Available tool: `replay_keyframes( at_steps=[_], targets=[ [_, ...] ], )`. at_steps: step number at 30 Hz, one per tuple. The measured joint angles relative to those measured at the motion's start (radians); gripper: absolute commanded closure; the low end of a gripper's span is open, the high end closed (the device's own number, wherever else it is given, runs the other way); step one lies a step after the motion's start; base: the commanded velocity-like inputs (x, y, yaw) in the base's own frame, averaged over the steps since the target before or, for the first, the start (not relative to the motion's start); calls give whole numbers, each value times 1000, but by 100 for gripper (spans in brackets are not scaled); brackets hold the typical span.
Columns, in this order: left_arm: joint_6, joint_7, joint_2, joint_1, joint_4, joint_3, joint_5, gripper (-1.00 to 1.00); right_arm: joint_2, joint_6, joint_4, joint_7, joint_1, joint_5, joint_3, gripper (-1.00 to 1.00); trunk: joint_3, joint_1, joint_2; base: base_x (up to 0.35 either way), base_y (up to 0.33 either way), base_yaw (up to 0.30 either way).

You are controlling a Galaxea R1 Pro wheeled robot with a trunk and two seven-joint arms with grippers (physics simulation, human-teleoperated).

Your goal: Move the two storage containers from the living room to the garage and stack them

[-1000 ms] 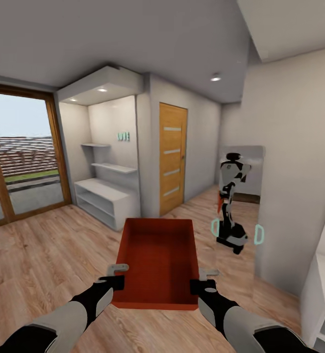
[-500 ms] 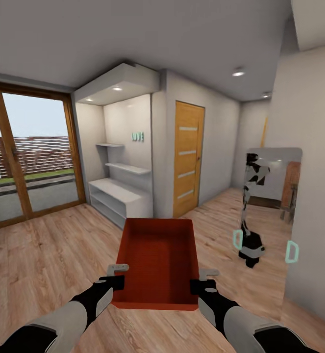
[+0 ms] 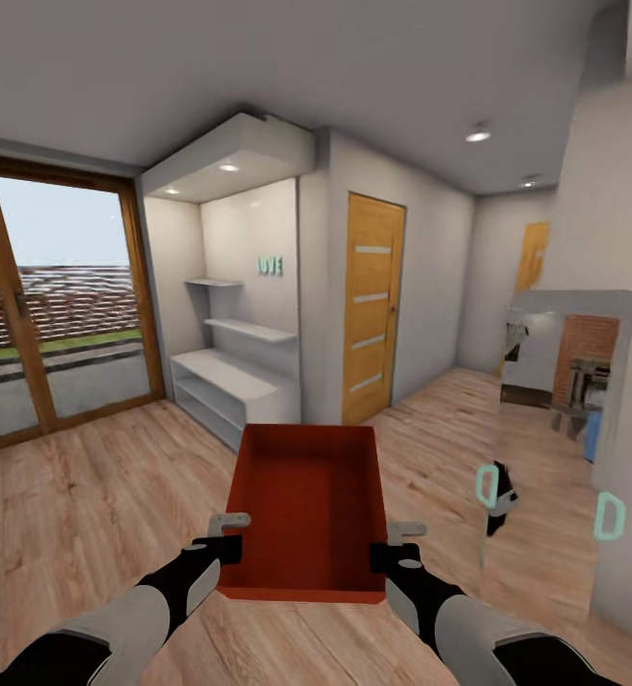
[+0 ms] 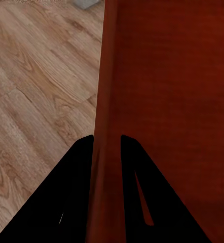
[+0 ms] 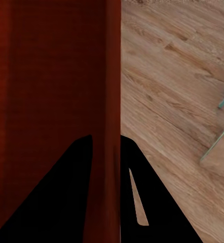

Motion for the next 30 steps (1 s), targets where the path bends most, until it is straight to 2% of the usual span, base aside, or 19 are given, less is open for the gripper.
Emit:
replay_keyframes(
  at_steps=[22, 30],
  targets=[
    [-2, -1, 0, 0, 1, 1, -1, 100, -1, -1, 0, 2, 0, 0, 0, 100, 0, 0, 0, 323, 78, -3],
    [-2, 0, 0, 0, 1, -1, 0, 100, 2, 0, 0, -7, 0, 1, 2, 100, 0, 0, 0, 323, 2, -213]
  ],
)
